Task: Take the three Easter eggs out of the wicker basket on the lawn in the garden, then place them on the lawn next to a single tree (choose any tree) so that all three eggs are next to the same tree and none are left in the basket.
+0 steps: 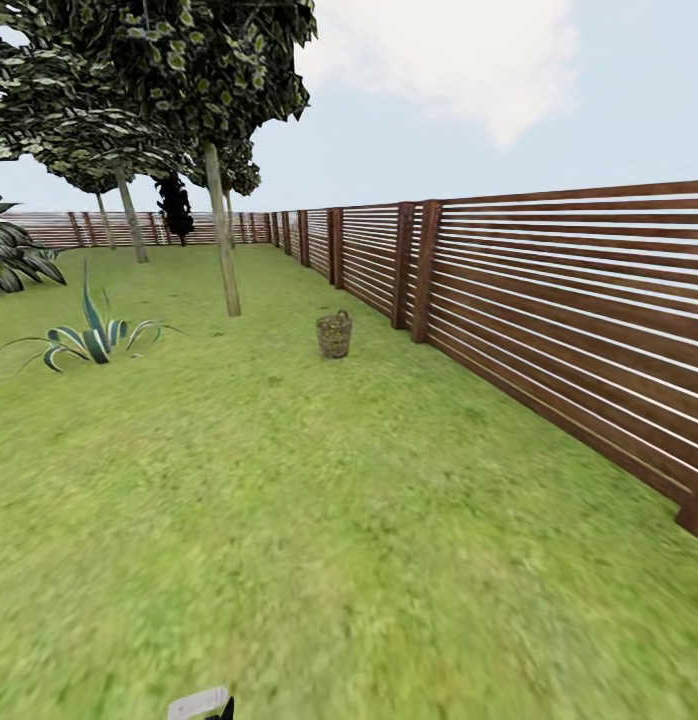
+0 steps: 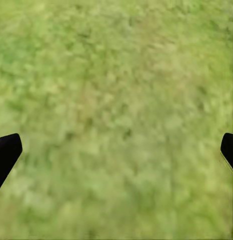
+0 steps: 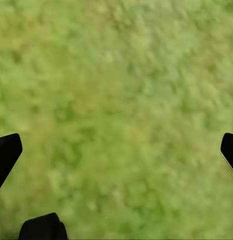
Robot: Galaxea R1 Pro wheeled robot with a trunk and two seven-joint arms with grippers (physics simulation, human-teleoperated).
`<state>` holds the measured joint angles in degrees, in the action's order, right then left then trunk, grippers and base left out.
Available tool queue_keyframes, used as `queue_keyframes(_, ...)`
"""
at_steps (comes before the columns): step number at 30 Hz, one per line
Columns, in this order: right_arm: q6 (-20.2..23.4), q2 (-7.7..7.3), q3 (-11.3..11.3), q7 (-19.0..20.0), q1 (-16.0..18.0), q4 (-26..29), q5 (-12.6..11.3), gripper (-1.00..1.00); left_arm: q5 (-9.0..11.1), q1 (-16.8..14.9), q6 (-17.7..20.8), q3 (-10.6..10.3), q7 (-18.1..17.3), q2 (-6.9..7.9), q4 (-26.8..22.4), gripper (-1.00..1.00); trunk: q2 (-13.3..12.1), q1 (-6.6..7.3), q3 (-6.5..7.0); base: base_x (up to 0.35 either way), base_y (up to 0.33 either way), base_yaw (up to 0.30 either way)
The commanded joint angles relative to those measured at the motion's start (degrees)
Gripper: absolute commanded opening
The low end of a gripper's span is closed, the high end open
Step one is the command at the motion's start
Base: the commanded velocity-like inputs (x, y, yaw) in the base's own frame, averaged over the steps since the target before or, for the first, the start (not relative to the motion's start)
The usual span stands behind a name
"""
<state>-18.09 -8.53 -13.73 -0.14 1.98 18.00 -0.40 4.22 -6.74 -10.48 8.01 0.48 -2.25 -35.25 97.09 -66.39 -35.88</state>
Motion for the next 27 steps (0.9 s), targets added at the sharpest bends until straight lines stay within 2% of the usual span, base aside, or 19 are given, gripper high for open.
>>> queue_keyframes(1,-0.20,0.00,-0.06,-0.03,0.04,-0.07,-0.04,1.00,0.44,-0.03,-0.14,0.08,-0.04,-0.03,0.01,1.00,0.02,-0.02,-0.05,0.260,-0.158,0.002)
queue_keyframes(27,-0.20,0.00,-0.06,-0.01,0.04,-0.07,-0.04,1.00,0.44,-0.03,-0.14,0.07,-0.04,-0.03,0.01,1.00,0.02,-0.02,-0.05,0.260,-0.171,0.000)
